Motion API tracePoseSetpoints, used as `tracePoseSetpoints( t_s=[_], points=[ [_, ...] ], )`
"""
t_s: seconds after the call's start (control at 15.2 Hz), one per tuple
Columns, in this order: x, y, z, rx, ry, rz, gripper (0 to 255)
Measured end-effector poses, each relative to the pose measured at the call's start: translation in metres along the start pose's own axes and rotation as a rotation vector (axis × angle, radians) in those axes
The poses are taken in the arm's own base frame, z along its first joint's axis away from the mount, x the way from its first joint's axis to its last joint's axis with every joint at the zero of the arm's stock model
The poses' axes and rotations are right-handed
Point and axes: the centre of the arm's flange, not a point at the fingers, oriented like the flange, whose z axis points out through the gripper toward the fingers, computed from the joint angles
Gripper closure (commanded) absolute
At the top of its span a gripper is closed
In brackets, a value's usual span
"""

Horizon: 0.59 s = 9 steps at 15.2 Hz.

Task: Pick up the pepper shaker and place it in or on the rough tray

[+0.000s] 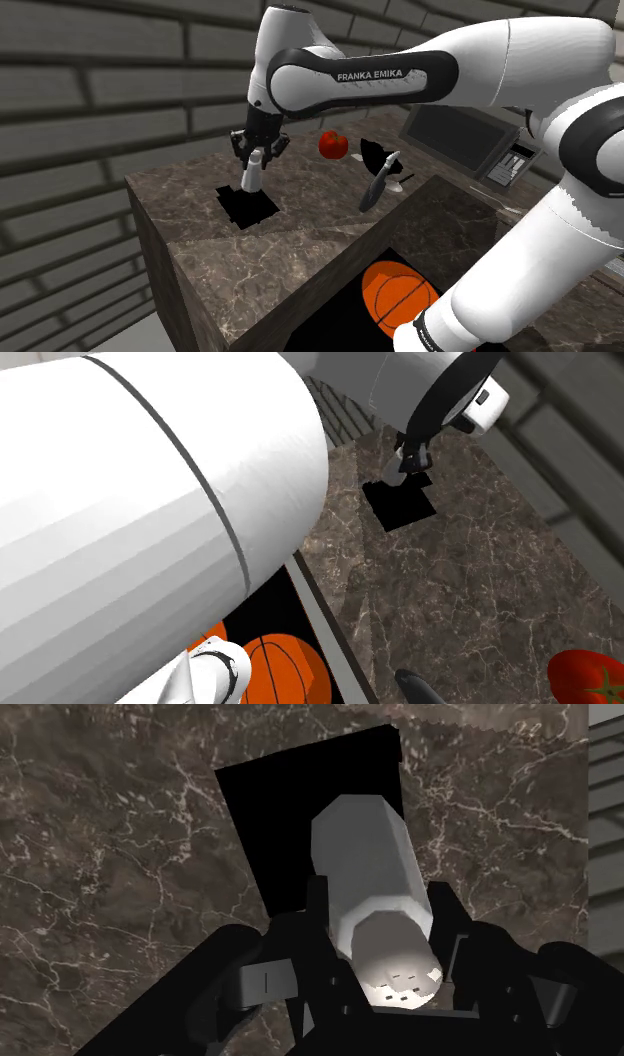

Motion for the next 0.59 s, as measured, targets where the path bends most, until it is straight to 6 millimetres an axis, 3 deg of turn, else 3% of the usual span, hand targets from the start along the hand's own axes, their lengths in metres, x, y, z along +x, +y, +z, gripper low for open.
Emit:
tracePoseSetpoints(
  t_s=[0.26, 0.59],
  points=[
    [0.046, 0.005, 0.001, 0.000, 0.000, 0.001, 255],
    [0.052, 0.006, 0.025, -0.001, 0.000, 0.000, 255]
  ],
)
